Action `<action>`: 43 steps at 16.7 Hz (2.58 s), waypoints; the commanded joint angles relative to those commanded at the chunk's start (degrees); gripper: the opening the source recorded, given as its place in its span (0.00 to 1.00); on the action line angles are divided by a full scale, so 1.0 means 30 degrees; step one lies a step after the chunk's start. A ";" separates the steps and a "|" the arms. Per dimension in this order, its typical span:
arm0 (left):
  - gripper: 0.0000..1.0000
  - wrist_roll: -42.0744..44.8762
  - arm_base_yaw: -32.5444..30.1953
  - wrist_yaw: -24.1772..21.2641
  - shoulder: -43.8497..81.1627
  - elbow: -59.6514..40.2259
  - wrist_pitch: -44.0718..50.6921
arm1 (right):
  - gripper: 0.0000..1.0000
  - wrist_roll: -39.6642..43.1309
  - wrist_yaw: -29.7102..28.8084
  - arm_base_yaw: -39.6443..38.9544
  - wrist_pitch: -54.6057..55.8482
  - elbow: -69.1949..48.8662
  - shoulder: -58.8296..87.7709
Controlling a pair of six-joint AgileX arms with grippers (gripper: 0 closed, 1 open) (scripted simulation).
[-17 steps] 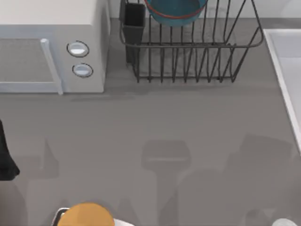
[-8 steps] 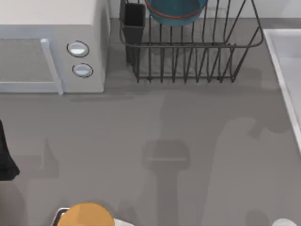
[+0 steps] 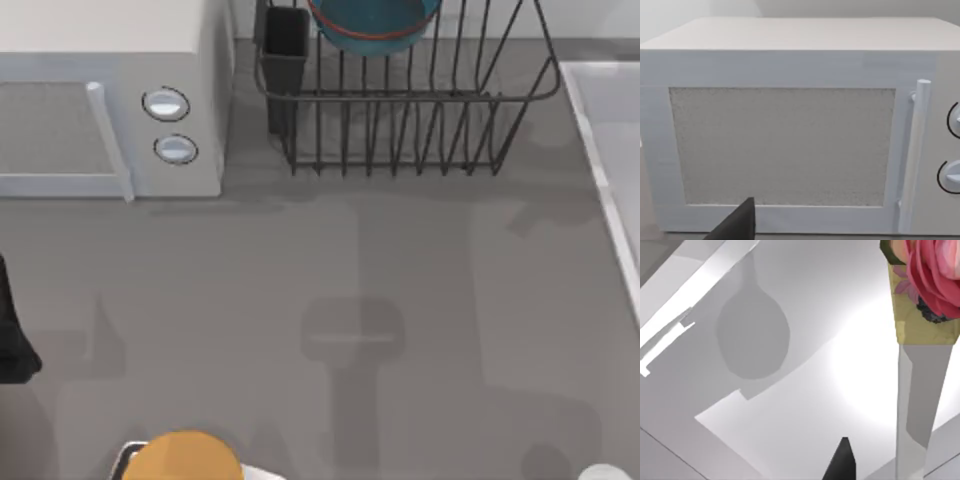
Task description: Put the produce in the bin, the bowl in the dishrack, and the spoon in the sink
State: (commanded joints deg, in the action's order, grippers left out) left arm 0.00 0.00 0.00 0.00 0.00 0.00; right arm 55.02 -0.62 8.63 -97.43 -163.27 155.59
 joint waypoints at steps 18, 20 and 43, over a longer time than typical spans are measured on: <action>1.00 0.0000 0.0000 0.0000 0.0000 0.0000 0.0000 | 0.00 -0.0207 0.0042 -0.0197 0.5117 0.7098 -0.1757; 1.00 0.0000 0.0000 0.0000 0.0000 0.0000 0.0000 | 0.00 -0.0216 0.0012 -0.0164 0.5815 0.7895 -0.2113; 1.00 0.0000 0.0000 0.0000 0.0000 0.0000 0.0000 | 1.00 -0.0218 0.0007 -0.0162 0.5909 0.7993 -0.2167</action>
